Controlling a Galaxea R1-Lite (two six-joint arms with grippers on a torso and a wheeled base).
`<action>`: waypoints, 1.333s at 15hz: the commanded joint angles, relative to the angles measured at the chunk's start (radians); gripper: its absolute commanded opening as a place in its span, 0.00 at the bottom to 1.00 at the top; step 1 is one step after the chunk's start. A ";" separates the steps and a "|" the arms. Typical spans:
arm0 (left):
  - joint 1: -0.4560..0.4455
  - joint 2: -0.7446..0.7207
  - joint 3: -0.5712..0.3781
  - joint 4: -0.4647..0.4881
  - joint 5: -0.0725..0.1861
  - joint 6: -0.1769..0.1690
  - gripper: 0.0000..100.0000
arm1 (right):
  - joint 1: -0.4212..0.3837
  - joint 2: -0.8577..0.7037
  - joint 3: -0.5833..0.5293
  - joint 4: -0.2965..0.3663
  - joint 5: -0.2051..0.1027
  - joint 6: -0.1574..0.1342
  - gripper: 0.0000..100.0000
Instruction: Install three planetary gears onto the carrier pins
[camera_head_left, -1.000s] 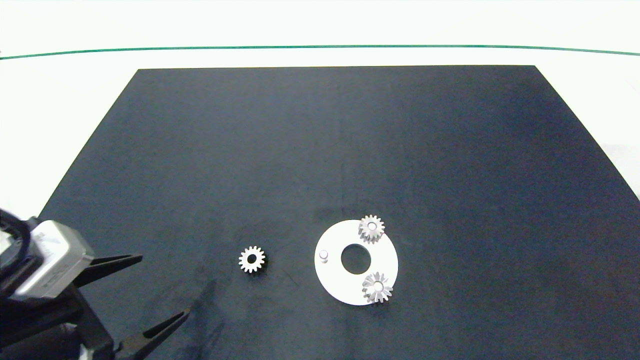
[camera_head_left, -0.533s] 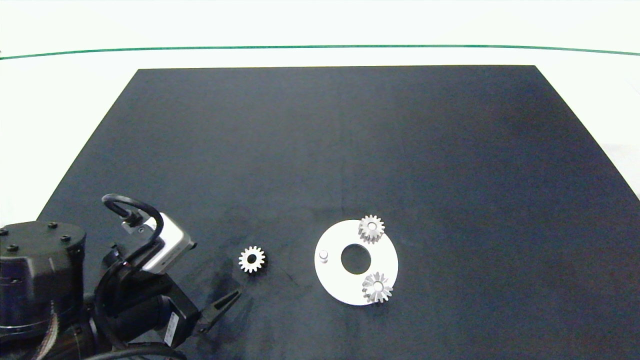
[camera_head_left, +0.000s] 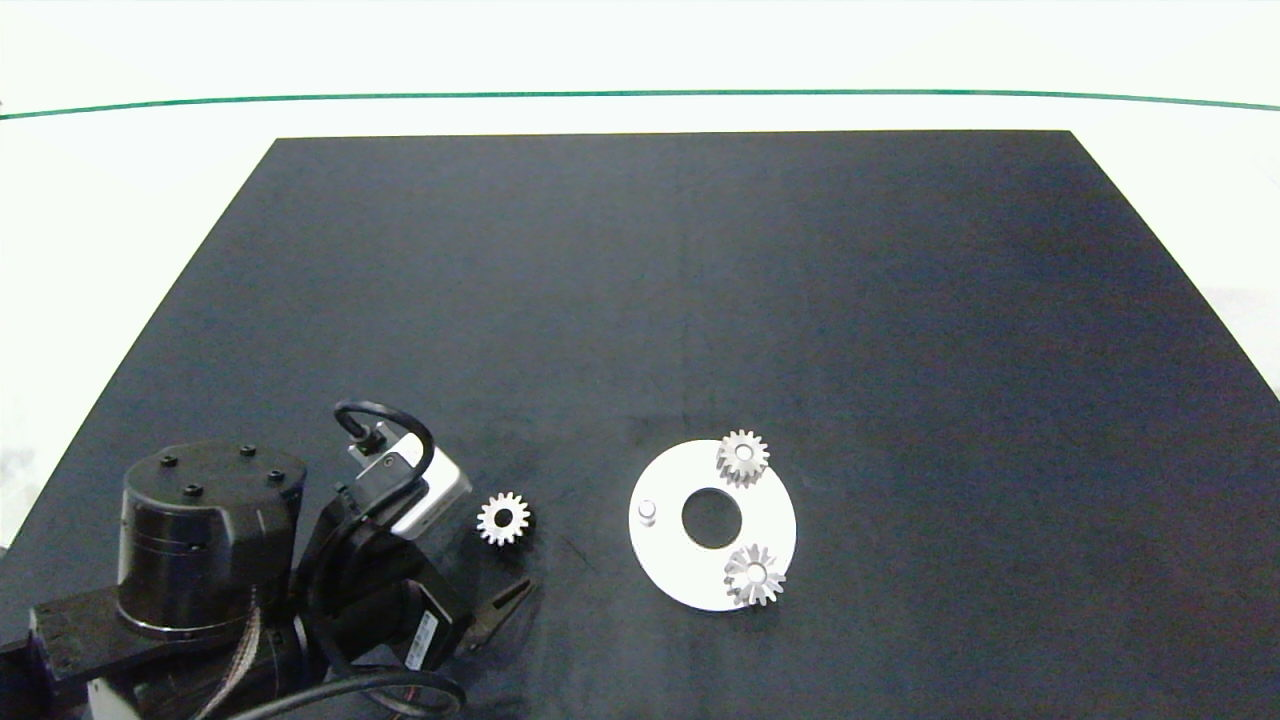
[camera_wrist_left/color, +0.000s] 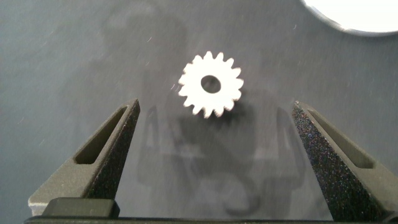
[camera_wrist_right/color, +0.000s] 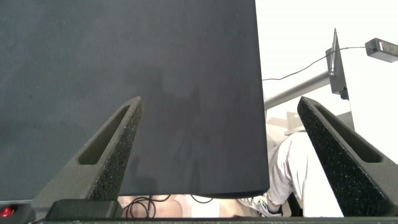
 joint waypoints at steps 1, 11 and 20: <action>-0.014 0.065 -0.002 -0.044 0.006 0.002 1.00 | 0.000 0.004 -0.001 0.003 -0.003 -0.001 1.00; -0.013 0.126 -0.039 -0.059 0.006 -0.001 0.88 | 0.005 -0.006 0.001 0.005 -0.003 -0.003 1.00; -0.011 0.123 -0.051 -0.059 0.003 -0.001 0.70 | 0.003 -0.005 0.001 0.005 -0.003 -0.003 1.00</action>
